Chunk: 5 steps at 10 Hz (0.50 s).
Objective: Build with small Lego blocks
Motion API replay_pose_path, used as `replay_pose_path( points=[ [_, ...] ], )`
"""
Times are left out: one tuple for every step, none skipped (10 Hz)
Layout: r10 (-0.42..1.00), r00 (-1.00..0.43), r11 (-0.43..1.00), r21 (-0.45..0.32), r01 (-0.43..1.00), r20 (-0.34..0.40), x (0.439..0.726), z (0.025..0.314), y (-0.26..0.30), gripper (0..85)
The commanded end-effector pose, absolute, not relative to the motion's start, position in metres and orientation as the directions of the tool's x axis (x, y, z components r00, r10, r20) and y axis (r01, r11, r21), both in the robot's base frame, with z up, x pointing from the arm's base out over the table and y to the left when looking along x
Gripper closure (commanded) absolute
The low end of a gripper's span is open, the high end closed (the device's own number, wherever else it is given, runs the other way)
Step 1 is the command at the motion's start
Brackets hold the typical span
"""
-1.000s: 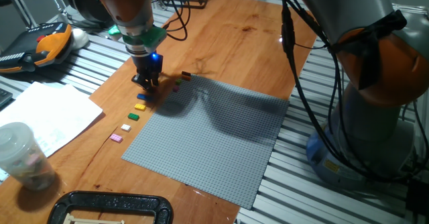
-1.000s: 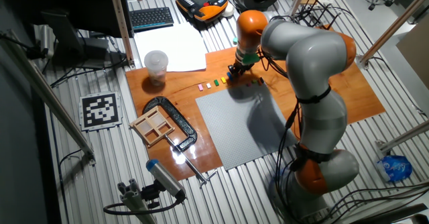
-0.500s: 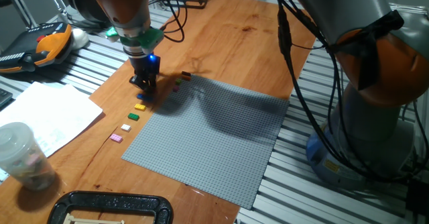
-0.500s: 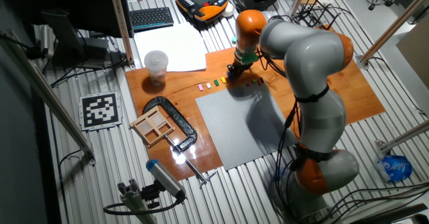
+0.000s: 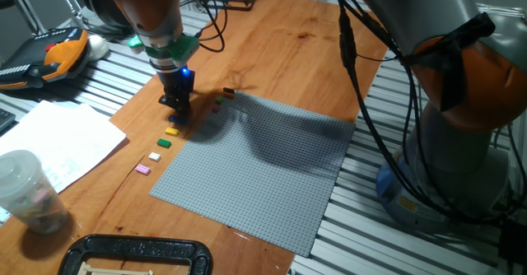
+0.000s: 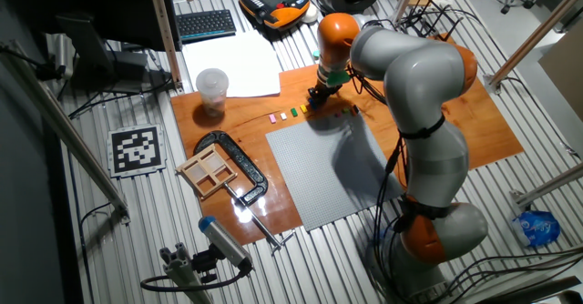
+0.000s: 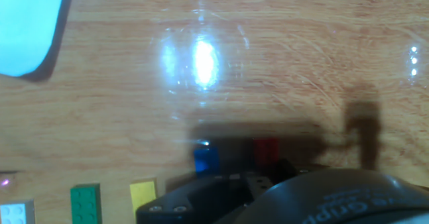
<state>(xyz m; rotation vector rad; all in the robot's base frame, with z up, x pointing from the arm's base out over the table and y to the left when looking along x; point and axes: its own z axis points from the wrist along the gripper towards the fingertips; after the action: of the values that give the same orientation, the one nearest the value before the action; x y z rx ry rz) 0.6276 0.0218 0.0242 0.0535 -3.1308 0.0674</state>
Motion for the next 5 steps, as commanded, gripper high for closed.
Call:
replay_pose_path(
  points=[
    [-0.035, -0.999, 0.998, -0.044, -0.036, 0.013, 0.627, 0.025, 0.022, 85.0],
    [-0.034, -0.999, 0.998, -0.049, -0.034, 0.013, 0.624, 0.028, 0.022, 85.0],
    [-0.03, -0.999, 0.998, -0.05, -0.031, 0.015, 0.622, 0.03, 0.022, 85.0],
    [-0.027, -1.0, 0.998, -0.055, -0.028, 0.015, 0.619, 0.033, 0.022, 85.0],
    [-0.024, -1.0, 0.998, -0.056, -0.025, 0.015, 0.615, 0.036, 0.022, 85.0]
  ],
)
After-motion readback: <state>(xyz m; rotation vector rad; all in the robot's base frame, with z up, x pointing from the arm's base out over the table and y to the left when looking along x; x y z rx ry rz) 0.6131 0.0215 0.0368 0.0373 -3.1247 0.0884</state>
